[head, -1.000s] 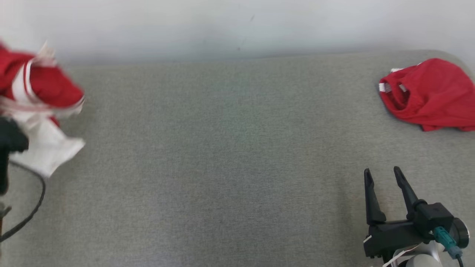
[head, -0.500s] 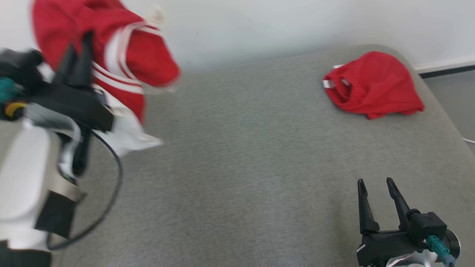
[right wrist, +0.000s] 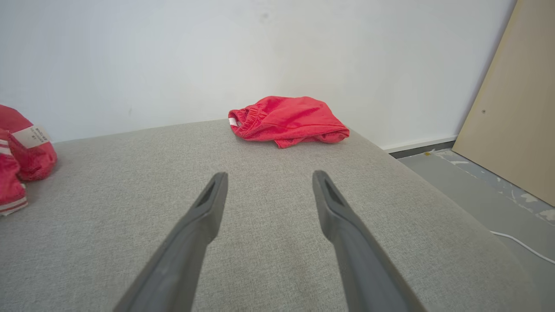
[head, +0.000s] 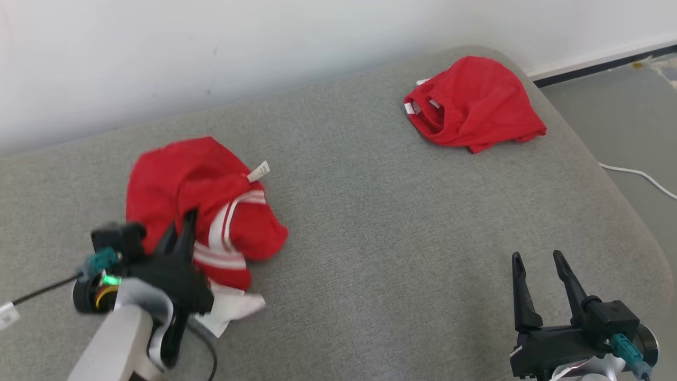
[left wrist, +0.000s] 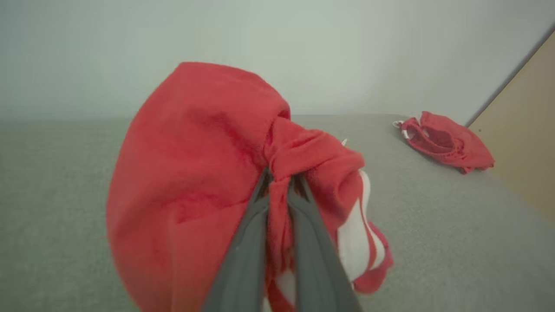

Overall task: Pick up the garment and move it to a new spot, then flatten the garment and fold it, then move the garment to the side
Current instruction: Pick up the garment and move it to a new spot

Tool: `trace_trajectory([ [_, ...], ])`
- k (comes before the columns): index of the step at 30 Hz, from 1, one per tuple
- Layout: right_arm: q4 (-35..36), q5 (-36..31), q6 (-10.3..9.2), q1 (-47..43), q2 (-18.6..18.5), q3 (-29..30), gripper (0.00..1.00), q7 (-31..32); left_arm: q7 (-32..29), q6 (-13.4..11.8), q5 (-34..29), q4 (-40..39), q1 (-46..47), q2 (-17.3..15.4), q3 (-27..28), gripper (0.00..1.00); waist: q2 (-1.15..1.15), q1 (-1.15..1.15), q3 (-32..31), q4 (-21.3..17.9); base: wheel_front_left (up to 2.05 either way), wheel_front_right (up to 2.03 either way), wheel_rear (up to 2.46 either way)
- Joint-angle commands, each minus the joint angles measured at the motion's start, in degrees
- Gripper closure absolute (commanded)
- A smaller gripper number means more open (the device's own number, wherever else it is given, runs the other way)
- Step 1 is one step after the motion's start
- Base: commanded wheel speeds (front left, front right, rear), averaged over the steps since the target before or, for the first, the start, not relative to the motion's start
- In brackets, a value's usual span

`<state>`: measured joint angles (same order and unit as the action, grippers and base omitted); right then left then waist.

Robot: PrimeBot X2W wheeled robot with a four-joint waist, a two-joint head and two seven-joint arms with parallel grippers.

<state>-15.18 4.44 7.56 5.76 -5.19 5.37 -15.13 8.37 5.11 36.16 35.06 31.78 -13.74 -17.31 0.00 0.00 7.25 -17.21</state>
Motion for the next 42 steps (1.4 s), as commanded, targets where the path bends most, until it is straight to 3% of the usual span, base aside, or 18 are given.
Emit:
trace_trajectory([
  [1, -0.09, 0.1, -0.14, 0.48, 0.05, -0.32, 0.0, 0.0, 0.71, 0.37, -0.9, 2.5, -1.28, -0.81, -0.83, 1.0, 0.0, 0.0, 0.38, 0.05, 0.0, 0.0, 0.0],
  [2, -0.14, 0.02, -0.14, 0.63, 0.12, -0.49, 0.0, 0.0, 1.15, 0.3, -0.55, 4.03, -1.54, -0.31, -0.82, 1.0, 0.0, 0.0, 0.36, 0.19, 0.0, 0.0, 0.0],
  [3, -0.16, -0.03, -0.14, 0.75, 0.16, -0.63, 0.0, 0.0, 1.74, 0.51, -0.98, 5.1, -1.53, -0.12, -1.31, 0.6, 0.0, 0.0, 0.28, 0.34, 0.0, 0.0, 0.0],
  [4, -0.23, -0.02, -0.14, 0.74, 0.14, -0.66, 0.0, 0.0, 2.39, 0.7, -1.33, 5.99, -1.39, 0.09, -1.71, 0.0, 0.0, 0.0, 0.08, 0.54, 0.0, 0.0, 0.0],
  [10, -0.48, 0.3, -0.14, -0.91, -0.46, -0.26, 0.0, 0.0, 6.15, 1.37, -2.09, 6.53, -0.63, 0.98, -1.6, 0.0, 0.0, 0.0, -3.43, 3.0, 0.0, 0.0, 0.0],
  [16, 0.67, 0.76, -0.14, -2.33, -0.71, 0.09, 0.0, 0.0, 6.87, -0.19, -4.98, 0.7, -2.97, -0.52, 0.49, 0.0, 0.0, 0.0, -6.87, 5.44, 0.0, 0.0, 0.0],
  [23, 3.2, 1.04, -0.14, -3.02, -0.29, -0.06, 0.0, 0.0, 6.83, -4.0, -12.02, -11.9, -8.97, -4.21, 3.41, 0.0, 0.0, 0.0, -8.8, 8.35, 0.0, 0.0, 0.0],
  [28, 4.18, 0.92, -0.14, -3.57, -0.17, 0.32, 0.0, 0.0, 6.84, -5.13, -14.68, -19.9, -14.92, -5.19, 7.38, 0.0, 0.0, 0.0, -9.32, 9.84, 0.0, 0.0, 0.0],
  [36, 4.6, 0.75, -0.14, -4.42, -0.07, 0.59, 0.0, 0.0, 6.84, -6.01, -18.39, -24.37, -25.12, -5.93, 12.45, 0.0, 0.0, 0.0, -10.03, 11.2, 0.0, 0.0, 0.0],
  [42, 4.47, 0.63, -0.14, -4.84, -0.18, 0.74, 0.0, 0.0, 6.85, -3.83, -18.28, -26.15, -30.1, -5.15, 14.56, 0.0, 0.0, 0.0, -10.36, 12.24, 0.0, 0.0, 0.0],
])
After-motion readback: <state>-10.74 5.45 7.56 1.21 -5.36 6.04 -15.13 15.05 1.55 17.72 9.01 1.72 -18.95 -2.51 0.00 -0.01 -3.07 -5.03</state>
